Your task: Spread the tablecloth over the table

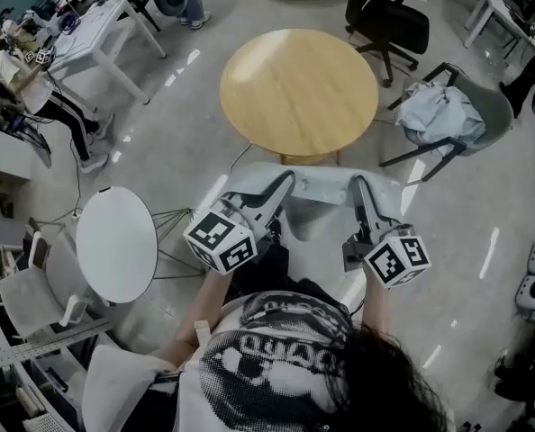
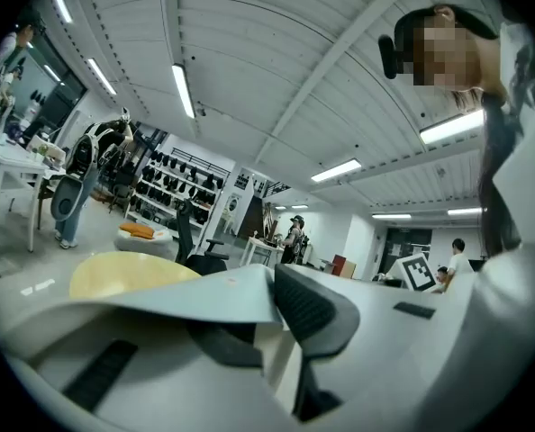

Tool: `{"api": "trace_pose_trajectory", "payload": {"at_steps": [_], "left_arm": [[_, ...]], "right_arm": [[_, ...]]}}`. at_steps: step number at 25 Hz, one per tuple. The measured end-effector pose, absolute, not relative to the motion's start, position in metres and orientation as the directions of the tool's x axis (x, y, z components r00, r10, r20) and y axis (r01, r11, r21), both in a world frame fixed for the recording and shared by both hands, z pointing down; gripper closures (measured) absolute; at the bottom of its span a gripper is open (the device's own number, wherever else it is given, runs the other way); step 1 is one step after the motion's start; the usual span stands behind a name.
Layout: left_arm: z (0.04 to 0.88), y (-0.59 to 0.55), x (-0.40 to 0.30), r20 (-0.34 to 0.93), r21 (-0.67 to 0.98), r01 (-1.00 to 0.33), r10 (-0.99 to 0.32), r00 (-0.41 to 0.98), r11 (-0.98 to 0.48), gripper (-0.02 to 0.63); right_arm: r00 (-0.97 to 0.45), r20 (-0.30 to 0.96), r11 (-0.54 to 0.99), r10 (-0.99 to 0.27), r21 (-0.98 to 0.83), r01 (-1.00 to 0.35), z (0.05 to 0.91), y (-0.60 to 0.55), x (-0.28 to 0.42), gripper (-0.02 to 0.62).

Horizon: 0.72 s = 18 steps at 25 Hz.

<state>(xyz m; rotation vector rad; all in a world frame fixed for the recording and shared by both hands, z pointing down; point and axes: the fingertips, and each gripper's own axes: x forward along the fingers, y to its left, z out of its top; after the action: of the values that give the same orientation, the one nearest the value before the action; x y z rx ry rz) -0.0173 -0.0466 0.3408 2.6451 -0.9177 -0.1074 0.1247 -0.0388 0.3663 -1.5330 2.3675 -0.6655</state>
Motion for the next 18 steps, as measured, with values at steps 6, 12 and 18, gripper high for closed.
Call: {"api": "trace_pose_trajectory", "payload": {"at_steps": [6,12,18], "left_arm": [[0.320,-0.121,-0.032,0.000,0.282,-0.556,-0.579,0.815,-0.782,0.565],[0.292,-0.191,-0.039,-0.054,0.207,-0.527,-0.547,0.835,-0.824,0.563],[0.269,-0.265,-0.042,-0.094,0.147,-0.488,-0.503,0.859,-0.861,0.563]], "right_arm": [[-0.388,0.012,0.339,-0.921,-0.464,-0.818,0.345,-0.108,0.111,0.522],[-0.370,-0.035,0.348,-0.929,-0.425,-0.835,0.312,-0.175,0.103,0.522],[-0.336,-0.037,0.325,-0.941,-0.382,-0.865,0.290,-0.245,0.099,0.517]]}}
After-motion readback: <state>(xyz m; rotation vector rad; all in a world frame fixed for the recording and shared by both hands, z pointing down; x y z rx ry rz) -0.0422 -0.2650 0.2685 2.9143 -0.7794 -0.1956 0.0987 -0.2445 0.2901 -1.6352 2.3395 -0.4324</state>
